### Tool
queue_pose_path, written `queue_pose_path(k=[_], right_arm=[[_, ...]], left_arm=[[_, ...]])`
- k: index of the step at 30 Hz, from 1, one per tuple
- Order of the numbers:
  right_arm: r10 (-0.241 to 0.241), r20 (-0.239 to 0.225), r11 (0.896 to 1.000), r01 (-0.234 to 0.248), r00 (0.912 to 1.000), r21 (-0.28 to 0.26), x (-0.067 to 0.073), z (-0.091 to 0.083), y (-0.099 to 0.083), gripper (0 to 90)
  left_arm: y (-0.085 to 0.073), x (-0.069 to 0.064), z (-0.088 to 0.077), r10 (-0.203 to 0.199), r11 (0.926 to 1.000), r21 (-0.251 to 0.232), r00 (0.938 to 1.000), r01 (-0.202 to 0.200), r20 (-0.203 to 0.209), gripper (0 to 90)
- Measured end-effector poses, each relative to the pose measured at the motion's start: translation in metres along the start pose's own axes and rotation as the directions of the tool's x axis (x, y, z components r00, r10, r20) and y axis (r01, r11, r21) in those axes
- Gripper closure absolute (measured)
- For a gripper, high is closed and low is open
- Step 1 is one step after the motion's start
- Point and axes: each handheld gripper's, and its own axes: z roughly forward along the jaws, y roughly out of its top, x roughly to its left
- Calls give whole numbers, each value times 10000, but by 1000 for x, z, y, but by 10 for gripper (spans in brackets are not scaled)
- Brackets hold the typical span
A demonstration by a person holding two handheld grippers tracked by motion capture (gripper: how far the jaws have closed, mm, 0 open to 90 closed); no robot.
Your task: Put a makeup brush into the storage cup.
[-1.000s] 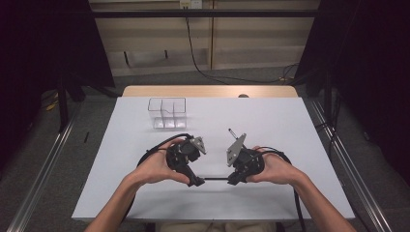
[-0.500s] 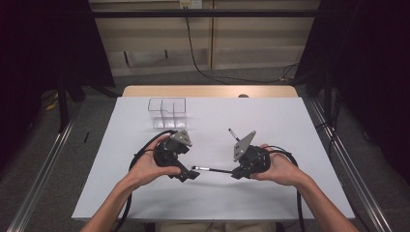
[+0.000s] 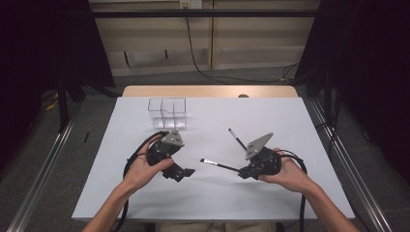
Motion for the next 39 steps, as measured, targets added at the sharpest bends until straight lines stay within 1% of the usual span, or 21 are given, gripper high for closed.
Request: queue_pose_path(k=[2,4,5,6,8,9,11,12,17,18,19,20,21,22,24,26,28,30,34,37,39], right_arm=[[162,37,9996,-161,9999,-214,0,-1,-3,841],[441,-14,9975,-441,9990,-547,-1,-1,-6,841],[441,-14,9975,-441,9990,-547,-1,-1,-6,841],[702,-159,9929,-714,9974,-953,-2,-1,-10,842],[859,-267,9869,-887,9959,-1351,-2,-1,-12,841],[986,-404,9842,-1035,9943,-1439,-2,0,-13,841],[1036,-478,9792,-1103,9935,-1703,-2,1,-14,841],[1071,-624,9765,-1168,9923,-1813,-2,2,-14,841],[1047,-494,9621,-1137,9933,-2479,1,5,-14,841],[1038,-529,9577,-1141,9932,-2643,2,5,-15,842],[1117,-453,9515,-1200,9927,-2834,3,4,-15,842],[1073,-405,9482,-1145,9934,-2962,3,4,-16,842],[1098,-451,9431,-1184,9929,-3108,3,4,-16,842],[1100,-300,9341,-1136,9935,-3385,4,3,-17,842],[1049,-280,9218,-1078,9941,-3723,4,1,-17,841],[1038,-249,9037,-1048,9943,-4151,5,-1,-17,841],[1057,-177,8845,-1021,9942,-4552,6,-2,-17,842],[978,-107,8697,-907,9952,-4852,7,-3,-18,841],[839,-114,8348,-765,9964,-5452,9,-5,-17,842],[859,-110,8182,-768,9962,-5698,10,-6,-17,841],[872,-185,8123,-819,9960,-5775,10,-6,-16,841]], left_arm=[[-2,0,-1,10,10000,-62,10000,-10,-29,33],[-7,1,-2,-165,9997,-194,9998,163,-111,34],[-7,1,-2,-165,9997,-194,9998,163,-111,34],[-10,1,-2,-231,9994,-261,9996,227,-129,35],[-13,1,-3,-252,9993,-271,9996,248,-138,36],[-13,1,-3,-298,9992,-270,9995,294,-128,36],[-15,1,-3,-319,9990,-315,9994,314,-159,37],[-15,1,-3,-319,9990,-315,9994,314,-159,37],[-16,0,-3,-296,9987,-426,9994,289,-164,37],[-16,0,-3,-292,9987,-434,9994,284,-178,37],[-16,0,-3,-292,9987,-434,9994,284,-178,38],[-16,0,-3,-298,9983,-503,9993,286,-239,38],[-16,0,-3,-298,9983,-503,9993,286,-239,38],[-17,0,-3,-325,9980,-548,9992,311,-241,38],[-17,0,-4,-357,9971,-687,9990,338,-261,38],[-18,0,-4,-354,9968,-735,9988,329,-331,39],[-18,0,-4,-407,9951,-914,9986,374,-337,39],[-19,0,-5,-452,9937,-1045,9983,410,-380,39],[-20,0,-5,-456,9922,-1182,9981,405,-404,38],[-21,-1,-4,-479,9913,-1244,9982,431,-357,38],[-22,-2,-4,-456,9906,-1310,9982,403,-378,40]])
